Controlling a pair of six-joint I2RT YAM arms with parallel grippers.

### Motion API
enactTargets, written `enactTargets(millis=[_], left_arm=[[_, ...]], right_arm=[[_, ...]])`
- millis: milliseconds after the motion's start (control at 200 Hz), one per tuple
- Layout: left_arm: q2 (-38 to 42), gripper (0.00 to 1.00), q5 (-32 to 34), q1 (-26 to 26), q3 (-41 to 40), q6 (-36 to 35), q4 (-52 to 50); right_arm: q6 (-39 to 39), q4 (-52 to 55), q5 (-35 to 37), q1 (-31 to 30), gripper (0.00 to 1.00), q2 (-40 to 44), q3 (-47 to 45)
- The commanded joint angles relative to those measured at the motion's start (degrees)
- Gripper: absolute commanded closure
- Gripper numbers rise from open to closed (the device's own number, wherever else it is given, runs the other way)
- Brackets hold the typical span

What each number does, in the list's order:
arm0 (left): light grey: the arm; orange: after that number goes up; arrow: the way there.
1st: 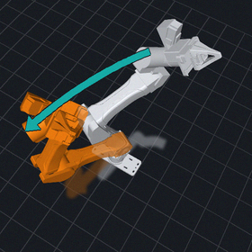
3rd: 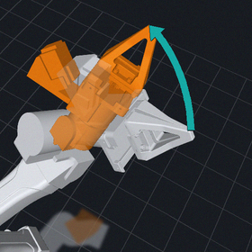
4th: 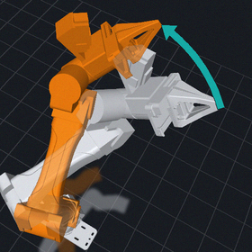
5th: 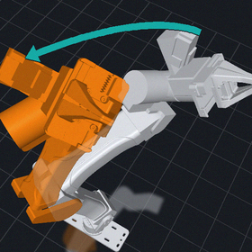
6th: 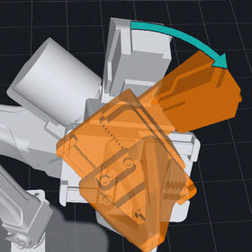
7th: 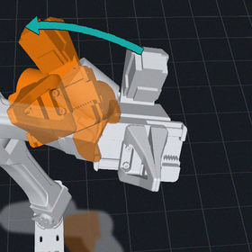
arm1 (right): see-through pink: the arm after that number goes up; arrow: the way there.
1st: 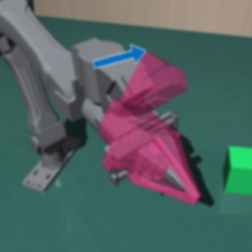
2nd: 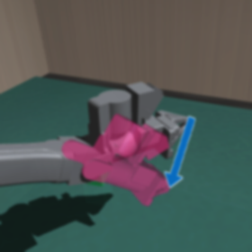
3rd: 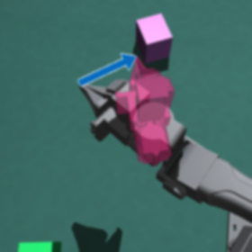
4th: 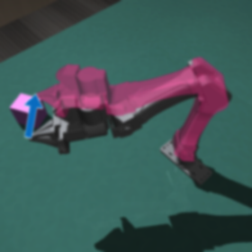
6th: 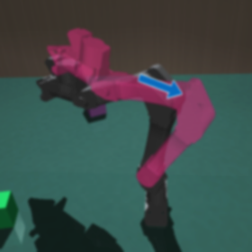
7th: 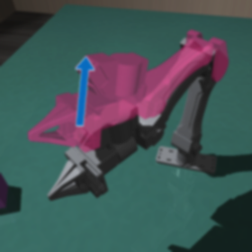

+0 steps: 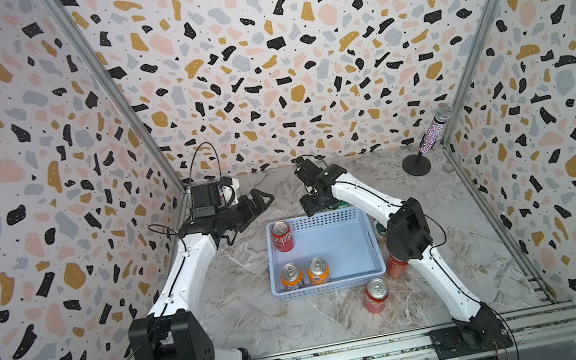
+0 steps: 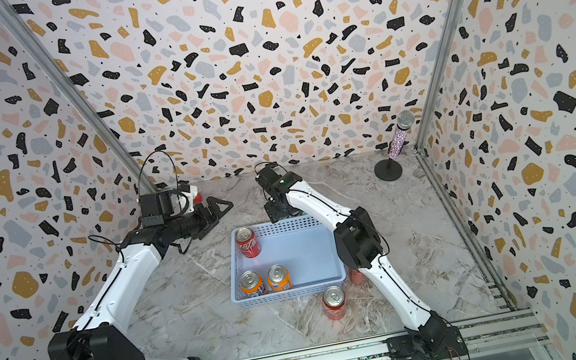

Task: Take out the drinks from the basket
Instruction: Place the drink at the center of the board, then pick up the drink from the basket.

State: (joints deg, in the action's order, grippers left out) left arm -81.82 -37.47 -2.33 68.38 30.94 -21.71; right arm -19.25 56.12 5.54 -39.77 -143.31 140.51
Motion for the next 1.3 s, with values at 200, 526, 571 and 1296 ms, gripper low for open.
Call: enactTargets(millis=[200, 526, 571, 1296], left_arm=[[0.2, 0.0, 0.0, 0.0, -0.5, -0.4, 1.7], [1.5, 0.0, 1.6, 0.2, -0.9, -1.8, 0.3], [1.9, 0.0, 1.8, 0.2, -1.0, -1.7, -0.2], [19.1, 0.0, 9.0, 0.3, -12.4, -5.8, -12.8]], right_arm=[[1.3, -0.4, 1.7, -0.2, 0.19, 6.2, 0.0], [2.7, -0.4, 1.3, -0.2, 0.19, 14.0, -1.0], [2.9, -1.0, 0.4, -0.2, 0.19, 16.1, -2.4], [2.7, -18.9, -14.4, -4.5, 0.21, 55.0, -54.9]])
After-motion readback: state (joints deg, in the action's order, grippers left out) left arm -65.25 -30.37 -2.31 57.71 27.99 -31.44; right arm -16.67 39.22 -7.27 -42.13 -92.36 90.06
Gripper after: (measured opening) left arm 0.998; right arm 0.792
